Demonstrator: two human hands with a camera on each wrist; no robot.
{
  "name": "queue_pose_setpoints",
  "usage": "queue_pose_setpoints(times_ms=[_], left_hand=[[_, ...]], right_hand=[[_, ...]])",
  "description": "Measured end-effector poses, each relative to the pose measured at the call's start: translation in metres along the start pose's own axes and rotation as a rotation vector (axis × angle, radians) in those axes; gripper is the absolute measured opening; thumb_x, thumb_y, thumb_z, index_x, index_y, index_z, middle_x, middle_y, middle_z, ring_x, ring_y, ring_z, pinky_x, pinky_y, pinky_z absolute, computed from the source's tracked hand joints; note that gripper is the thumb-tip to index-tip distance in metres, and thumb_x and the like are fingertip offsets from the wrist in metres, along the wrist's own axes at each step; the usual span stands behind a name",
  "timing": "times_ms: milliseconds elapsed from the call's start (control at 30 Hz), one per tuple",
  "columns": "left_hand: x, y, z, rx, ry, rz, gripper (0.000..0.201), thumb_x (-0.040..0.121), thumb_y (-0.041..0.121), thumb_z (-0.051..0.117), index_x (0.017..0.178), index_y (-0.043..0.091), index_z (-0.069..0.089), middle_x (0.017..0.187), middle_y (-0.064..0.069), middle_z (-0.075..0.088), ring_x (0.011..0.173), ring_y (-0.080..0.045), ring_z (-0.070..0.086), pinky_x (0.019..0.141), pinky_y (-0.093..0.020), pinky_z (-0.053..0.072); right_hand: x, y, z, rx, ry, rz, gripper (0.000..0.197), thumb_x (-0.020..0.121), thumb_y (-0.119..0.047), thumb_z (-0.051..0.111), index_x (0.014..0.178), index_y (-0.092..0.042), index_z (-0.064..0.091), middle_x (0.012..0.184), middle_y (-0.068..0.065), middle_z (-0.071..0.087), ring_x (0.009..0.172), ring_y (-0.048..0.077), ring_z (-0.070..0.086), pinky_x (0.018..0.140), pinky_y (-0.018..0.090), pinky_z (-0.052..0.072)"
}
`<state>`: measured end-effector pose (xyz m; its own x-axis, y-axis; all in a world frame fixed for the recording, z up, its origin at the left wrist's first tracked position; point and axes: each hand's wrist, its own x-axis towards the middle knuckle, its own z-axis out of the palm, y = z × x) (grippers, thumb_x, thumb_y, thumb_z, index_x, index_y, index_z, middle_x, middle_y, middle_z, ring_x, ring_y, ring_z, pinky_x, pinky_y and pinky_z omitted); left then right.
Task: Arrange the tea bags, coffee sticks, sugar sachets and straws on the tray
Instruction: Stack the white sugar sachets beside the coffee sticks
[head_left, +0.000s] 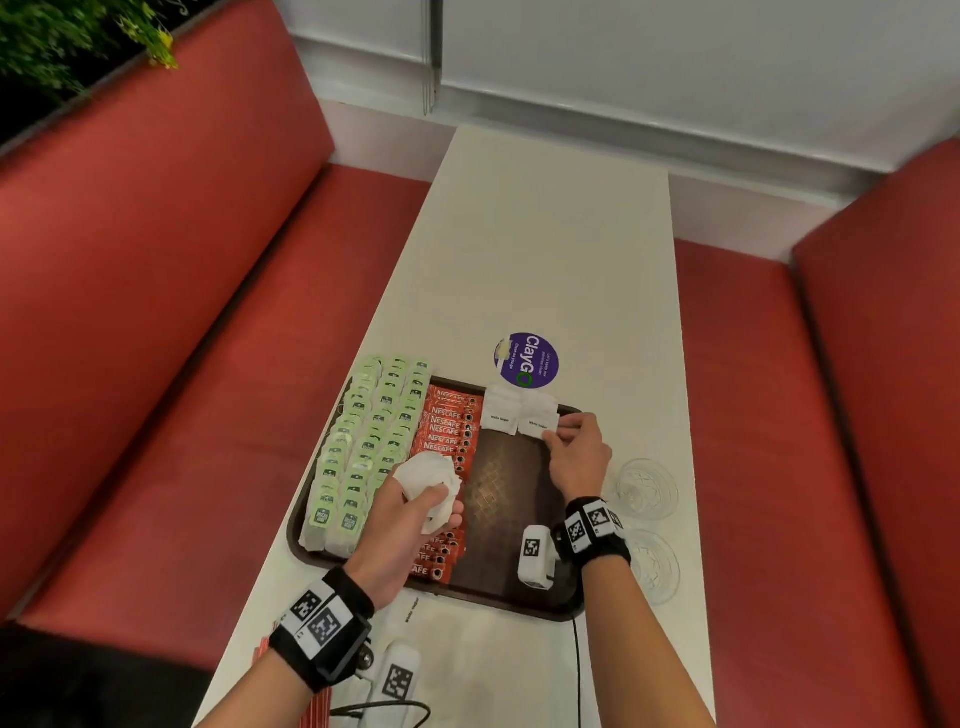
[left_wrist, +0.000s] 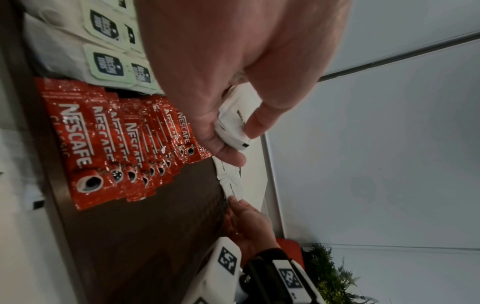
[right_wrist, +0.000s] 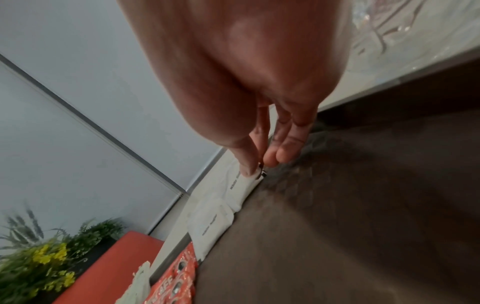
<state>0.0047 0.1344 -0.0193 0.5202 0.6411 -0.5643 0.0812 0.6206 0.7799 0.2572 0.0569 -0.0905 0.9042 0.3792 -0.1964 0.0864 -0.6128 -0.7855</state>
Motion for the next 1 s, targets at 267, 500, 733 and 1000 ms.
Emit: queue_pose_setpoints(times_ms=[267, 500, 733, 1000], left_hand=[[0.003, -0.001, -0.001, 0.016, -0.001, -0.001, 0.041, 0.105, 0.006, 0.065, 0.143, 0.018, 0.059, 0.121, -0.014, 0.077, 0.104, -0.032, 0.078, 0.09, -0.042, 0.063], [0.003, 0.002, -0.003, -0.025, -0.034, -0.022, 0.041, 0.105, 0.0, 0.058, 0.145, 0.013, 0.057, 0.126, -0.021, 0.073, 0.105, -0.035, 0.077, 0.094, -0.046, 0.064], [-0.002, 0.005, -0.005, -0.076, -0.09, -0.041, 0.044, 0.109, -0.004, 0.044, 0.148, 0.015, 0.052, 0.135, -0.02, 0.069, 0.114, -0.039, 0.075, 0.101, -0.054, 0.06], [-0.009, 0.003, -0.007, 0.062, -0.133, 0.034, 0.042, 0.105, 0.006, 0.065, 0.143, 0.02, 0.058, 0.122, -0.014, 0.078, 0.11, -0.04, 0.075, 0.101, -0.058, 0.059]], right_hand=[[0.006, 0.004, 0.005, -0.091, 0.008, -0.003, 0.02, 0.098, -0.019, 0.079, 0.112, -0.016, 0.065, 0.09, -0.003, 0.07, 0.108, 0.029, 0.064, 0.088, 0.033, 0.046], [0.006, 0.001, 0.006, -0.173, 0.027, -0.02, 0.02, 0.098, -0.018, 0.077, 0.115, -0.012, 0.068, 0.088, -0.002, 0.071, 0.099, 0.024, 0.064, 0.088, 0.035, 0.049], [-0.012, -0.017, -0.003, -0.156, 0.064, -0.106, 0.031, 0.101, -0.025, 0.074, 0.128, -0.013, 0.066, 0.118, 0.008, 0.071, 0.107, 0.024, 0.066, 0.092, 0.031, 0.046], [-0.116, -0.058, -0.028, 0.2, -0.318, -0.197, 0.011, 0.101, -0.043, 0.075, 0.107, -0.034, 0.075, 0.104, -0.019, 0.077, 0.099, -0.004, 0.071, 0.084, 0.01, 0.053]])
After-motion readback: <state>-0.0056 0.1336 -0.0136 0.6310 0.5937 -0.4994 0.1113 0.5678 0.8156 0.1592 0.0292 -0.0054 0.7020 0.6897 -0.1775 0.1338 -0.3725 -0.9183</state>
